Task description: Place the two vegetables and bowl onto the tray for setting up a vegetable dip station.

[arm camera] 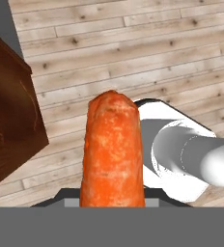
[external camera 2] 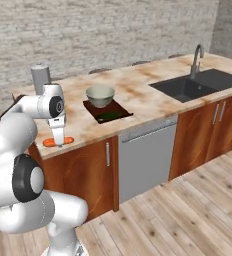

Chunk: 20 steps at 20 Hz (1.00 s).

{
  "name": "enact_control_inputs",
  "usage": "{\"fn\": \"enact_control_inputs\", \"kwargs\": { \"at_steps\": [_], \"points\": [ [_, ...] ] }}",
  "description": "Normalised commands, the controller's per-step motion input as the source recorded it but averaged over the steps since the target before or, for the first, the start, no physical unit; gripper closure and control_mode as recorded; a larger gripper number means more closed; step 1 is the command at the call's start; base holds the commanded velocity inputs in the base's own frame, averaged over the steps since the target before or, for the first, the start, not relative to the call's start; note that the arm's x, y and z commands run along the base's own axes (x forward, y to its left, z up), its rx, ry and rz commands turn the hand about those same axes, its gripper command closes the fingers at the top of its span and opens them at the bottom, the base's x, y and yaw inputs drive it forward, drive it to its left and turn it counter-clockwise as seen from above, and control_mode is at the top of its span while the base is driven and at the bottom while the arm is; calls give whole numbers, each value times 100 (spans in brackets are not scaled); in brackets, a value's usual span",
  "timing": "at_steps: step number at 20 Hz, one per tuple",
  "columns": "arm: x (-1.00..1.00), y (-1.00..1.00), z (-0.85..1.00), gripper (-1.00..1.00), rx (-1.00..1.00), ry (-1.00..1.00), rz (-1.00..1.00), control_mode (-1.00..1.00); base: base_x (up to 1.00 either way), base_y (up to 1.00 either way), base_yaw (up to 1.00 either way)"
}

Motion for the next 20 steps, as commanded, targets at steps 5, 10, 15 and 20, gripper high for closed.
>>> {"fn": "enact_control_inputs", "kwargs": {
  "at_steps": [5,10,15,20],
  "points": [
    [0,0,0,100,0,0,0,100,5,-53,24],
    [0,0,0,100,0,0,0,100,2,-53,28],
    [0,0,0,100,0,0,0,100,1,-53,31],
    [0,0,0,100,0,0,0,100,0,-54,29]
  ]
}}
